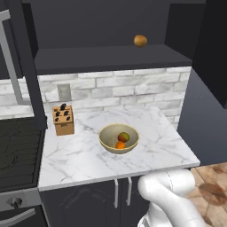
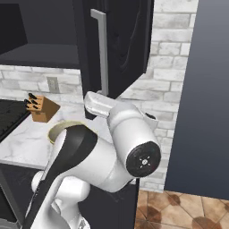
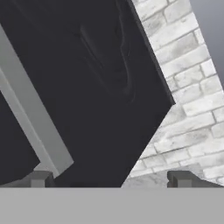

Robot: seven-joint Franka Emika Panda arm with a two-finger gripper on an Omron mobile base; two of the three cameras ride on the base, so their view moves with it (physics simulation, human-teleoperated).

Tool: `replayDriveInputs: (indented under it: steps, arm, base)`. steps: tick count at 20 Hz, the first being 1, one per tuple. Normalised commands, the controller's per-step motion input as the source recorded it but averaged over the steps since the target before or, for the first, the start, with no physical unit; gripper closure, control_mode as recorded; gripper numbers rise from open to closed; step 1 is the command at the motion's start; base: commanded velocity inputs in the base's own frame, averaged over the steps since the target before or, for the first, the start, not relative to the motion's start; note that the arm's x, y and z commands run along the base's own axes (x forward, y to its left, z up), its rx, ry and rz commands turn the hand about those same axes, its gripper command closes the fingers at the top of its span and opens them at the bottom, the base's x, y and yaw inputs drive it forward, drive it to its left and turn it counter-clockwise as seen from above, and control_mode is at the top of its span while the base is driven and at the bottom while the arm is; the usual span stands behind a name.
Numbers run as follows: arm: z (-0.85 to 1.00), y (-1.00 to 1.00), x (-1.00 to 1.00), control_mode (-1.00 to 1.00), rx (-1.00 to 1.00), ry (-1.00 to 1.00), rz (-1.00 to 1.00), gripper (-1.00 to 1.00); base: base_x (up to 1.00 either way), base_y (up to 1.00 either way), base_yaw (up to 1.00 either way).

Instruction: Open the cabinet. Pick the tangerine and mango from the cabinet and place them into the bowl. Then close the cabinet.

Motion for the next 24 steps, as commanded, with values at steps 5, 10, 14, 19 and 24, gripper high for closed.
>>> replayDriveInputs:
  steps: [5, 10, 14, 19, 24]
  arm:
    - [-0.43, 0.13, 1.00, -1.00, 0.10, -0.04, 0.18, -1.00]
    - [-0.51, 0.83, 1.00, -1.00, 0.01, -0.01, 0.04, -1.00]
    - [-0.42, 1.00, 1.00, -1.00, 0.00, -0.03, -0.01, -1.00]
    - [-0.50, 1.00, 1.00, -1.00, 0.00, 0.00, -0.06, -1.00]
    - [-0.55, 0.64, 1.00, -1.00, 0.08, 0.06, -0.02, -1.00]
  base:
    - [0.00, 0.00, 0.00]
    - [0.00, 0.00, 0.00]
    - [0.00, 0.00, 0.00]
    - [0.00, 0.00, 0.00]
    - [0.00, 0.00, 0.00]
